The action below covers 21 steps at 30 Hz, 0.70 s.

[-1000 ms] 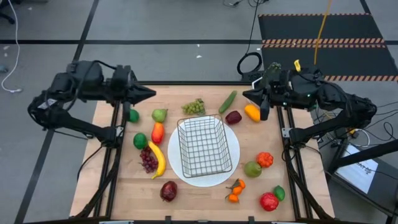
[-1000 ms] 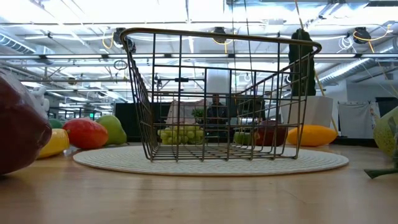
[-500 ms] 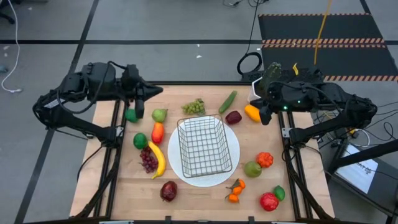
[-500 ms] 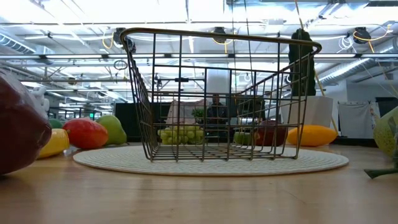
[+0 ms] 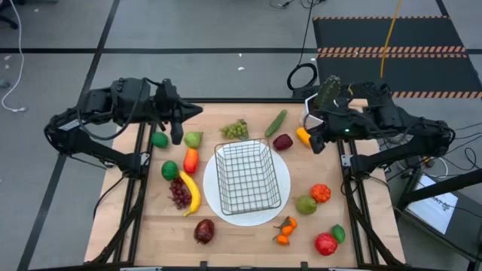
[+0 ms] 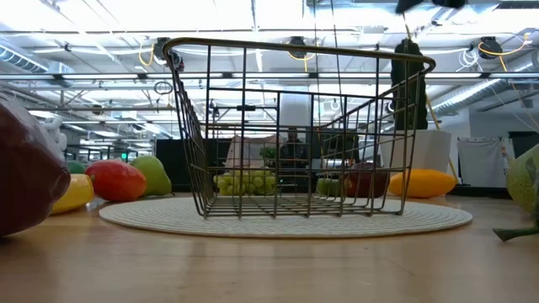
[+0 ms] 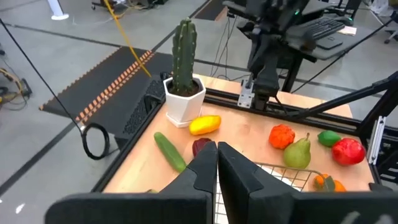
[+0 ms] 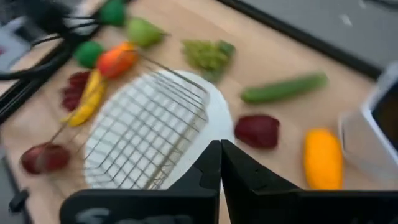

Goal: Build produce basket
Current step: Put the yellow mango into the black wire basket

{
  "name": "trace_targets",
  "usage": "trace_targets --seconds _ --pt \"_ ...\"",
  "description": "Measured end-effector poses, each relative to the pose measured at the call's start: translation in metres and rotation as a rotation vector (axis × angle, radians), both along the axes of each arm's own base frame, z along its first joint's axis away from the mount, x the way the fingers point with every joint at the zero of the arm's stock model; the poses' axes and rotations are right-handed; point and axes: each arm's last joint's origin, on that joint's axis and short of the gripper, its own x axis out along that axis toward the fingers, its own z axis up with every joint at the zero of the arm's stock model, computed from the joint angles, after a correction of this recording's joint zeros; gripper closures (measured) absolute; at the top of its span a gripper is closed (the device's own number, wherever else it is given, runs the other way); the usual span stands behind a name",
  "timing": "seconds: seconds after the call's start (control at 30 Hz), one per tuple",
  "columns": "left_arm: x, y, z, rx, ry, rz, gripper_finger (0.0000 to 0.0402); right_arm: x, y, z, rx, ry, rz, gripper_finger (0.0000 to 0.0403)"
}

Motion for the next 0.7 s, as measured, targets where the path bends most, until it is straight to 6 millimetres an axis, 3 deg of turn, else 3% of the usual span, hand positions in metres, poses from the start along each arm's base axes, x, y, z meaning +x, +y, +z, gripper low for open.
trace_targets --seconds 0.33,0.7 --pt "0.02 -0.002 -0.01 -0.07 0.037 0.014 0.0385 0.003 -0.022 -0.074 0.25 0.23 -0.127 0.0345" --pt "0.04 -0.004 -0.02 -0.112 0.063 0.024 0.0385 -0.013 -0.043 -0.151 0.325 0.448 -0.208 0.0224"
